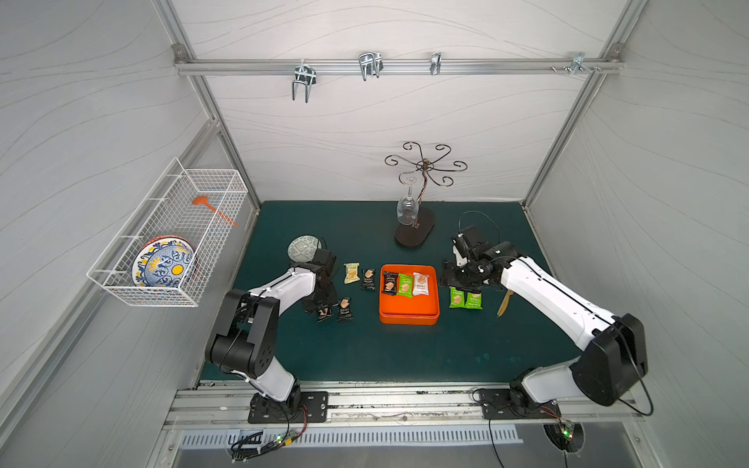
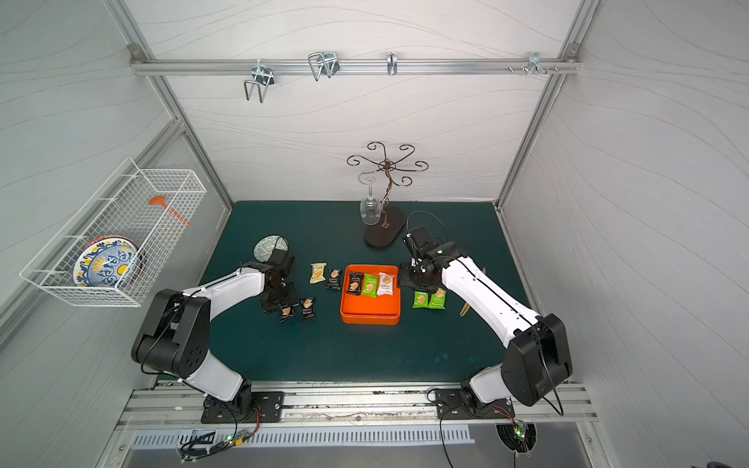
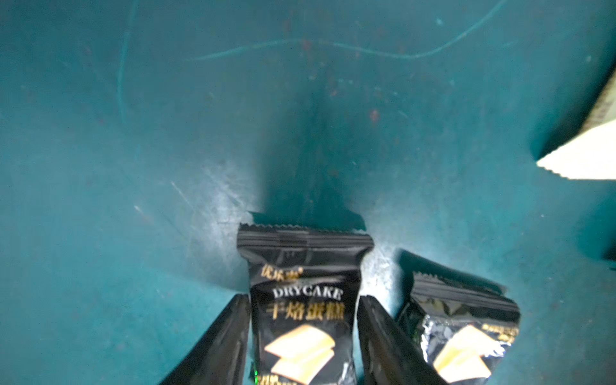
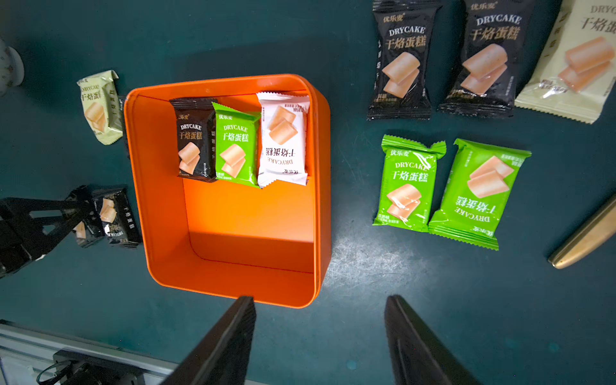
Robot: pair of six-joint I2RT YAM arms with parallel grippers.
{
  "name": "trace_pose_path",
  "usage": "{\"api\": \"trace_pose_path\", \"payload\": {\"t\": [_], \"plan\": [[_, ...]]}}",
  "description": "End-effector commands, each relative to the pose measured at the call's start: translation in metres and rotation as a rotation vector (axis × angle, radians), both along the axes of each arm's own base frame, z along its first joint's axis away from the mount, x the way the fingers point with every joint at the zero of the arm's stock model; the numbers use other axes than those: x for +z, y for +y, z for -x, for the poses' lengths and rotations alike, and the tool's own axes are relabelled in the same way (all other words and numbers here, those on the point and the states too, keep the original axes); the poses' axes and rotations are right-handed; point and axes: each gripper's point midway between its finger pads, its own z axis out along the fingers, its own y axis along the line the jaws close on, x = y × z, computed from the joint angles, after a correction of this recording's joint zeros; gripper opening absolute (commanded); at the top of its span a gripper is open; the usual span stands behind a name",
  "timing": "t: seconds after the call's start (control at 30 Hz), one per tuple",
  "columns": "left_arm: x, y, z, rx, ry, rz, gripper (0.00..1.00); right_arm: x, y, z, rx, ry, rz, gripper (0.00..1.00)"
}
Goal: Take the cookies out of the storage box
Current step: Place the cookie at the center of the board.
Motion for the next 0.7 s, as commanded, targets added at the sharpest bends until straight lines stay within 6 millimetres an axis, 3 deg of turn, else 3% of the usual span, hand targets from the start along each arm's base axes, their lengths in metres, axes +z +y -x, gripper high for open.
{"api": "trace_pose_path", "payload": {"t": [0.0,0.1,0.33,0.67], "plan": [[0.004,0.0,-0.003,-0.007,-0.013,0.003,0.61,0.002,-0.007,0.012,-0.012,0.002,0.028,0.67],[0.016,0.001,-0.004,-0.013,-0.03,0.004,0.64,0.002,-0.003,0.014,0.004,-0.005,0.043,0.67],[0.07,-0.012,-0.023,-0.043,-0.142,0.072,0.66,-0.006,0.02,0.017,0.023,-0.012,0.057,0.67],[0.11,-0.055,-0.026,-0.09,-0.199,0.325,0.64,-0.023,0.054,0.0,0.062,-0.002,0.089,0.66]]}}
